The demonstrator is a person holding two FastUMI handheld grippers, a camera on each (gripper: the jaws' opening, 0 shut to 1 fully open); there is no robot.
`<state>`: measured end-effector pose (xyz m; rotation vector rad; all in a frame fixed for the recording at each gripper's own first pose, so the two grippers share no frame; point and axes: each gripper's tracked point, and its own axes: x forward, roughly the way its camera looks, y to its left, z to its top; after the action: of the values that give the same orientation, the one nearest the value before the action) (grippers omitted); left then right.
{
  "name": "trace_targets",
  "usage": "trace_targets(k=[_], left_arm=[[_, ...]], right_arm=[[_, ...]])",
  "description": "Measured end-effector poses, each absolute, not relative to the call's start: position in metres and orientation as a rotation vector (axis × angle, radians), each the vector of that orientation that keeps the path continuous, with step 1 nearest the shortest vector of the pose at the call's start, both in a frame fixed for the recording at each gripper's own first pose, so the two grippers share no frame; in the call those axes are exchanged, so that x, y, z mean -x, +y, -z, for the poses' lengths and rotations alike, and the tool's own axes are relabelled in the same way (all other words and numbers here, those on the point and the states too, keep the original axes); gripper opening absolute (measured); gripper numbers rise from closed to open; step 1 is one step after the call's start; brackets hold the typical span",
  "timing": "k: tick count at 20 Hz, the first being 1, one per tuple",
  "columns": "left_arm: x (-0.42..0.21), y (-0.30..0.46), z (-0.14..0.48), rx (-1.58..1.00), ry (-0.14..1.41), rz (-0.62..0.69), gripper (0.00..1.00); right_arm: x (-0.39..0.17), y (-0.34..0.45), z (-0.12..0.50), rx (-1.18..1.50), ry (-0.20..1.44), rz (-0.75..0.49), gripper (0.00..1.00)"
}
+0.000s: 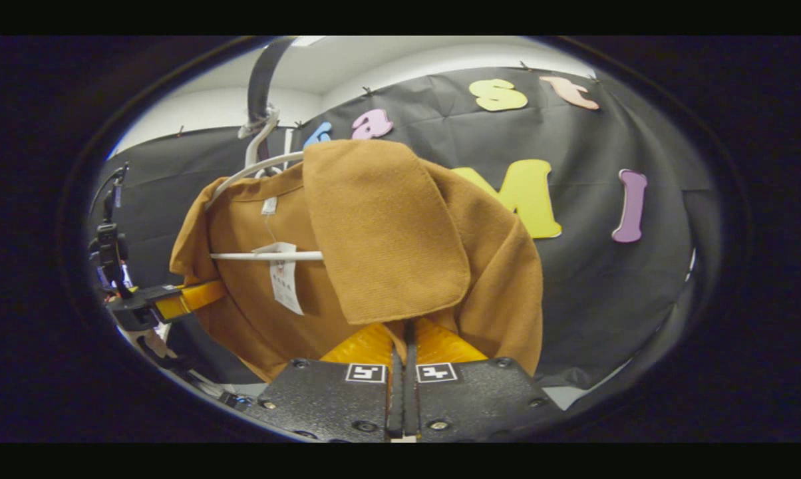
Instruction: Grasp the clothes on the hanger with both hands and then place them into the laundry hamper below.
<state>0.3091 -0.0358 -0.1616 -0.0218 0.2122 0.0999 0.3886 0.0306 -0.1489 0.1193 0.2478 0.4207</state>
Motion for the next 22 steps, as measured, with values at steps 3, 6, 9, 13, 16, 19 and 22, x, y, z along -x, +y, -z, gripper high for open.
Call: trace_targets(k=[3, 6, 9, 13, 16, 19, 22], left_arm=[[-0.307, -0.03, 0.156, 0.034, 0.219, -0.064, 0.04], [-0.304, -0.019, 0.144, 0.068, 0.206, -0.034, 0.0], [-0.301, -0.005, 0.132, 0.085, 0.188, -0.025, 0.0], [-0.304, 0.004, 0.117, 0.108, 0.164, -0.013, 0.04], [-0.309, 0.014, 0.097, 0.124, 0.134, -0.007, 0.04], [-0.318, 0.026, 0.081, 0.133, 0.104, -0.003, 0.0], [-0.327, 0.039, 0.067, 0.177, 0.092, -0.02, 0.04]], right_arm=[[-0.383, 0.034, 0.145, -0.238, 0.272, -0.527, 0.05], [-0.366, 0.048, 0.125, -0.39, 0.27, -0.694, 0.04], [-0.356, 0.047, 0.109, -0.559, 0.261, -0.795, 0.04], [-0.334, 0.045, 0.073, -0.719, 0.191, -0.925, 0.03], [-0.341, 0.033, 0.053, -0.743, 0.137, -0.912, 0.02], [-0.356, 0.016, 0.038, -0.812, 0.08, -0.838, 0.02], [-0.372, -0.005, 0.028, -0.839, 0.015, -0.738, 0.03]])
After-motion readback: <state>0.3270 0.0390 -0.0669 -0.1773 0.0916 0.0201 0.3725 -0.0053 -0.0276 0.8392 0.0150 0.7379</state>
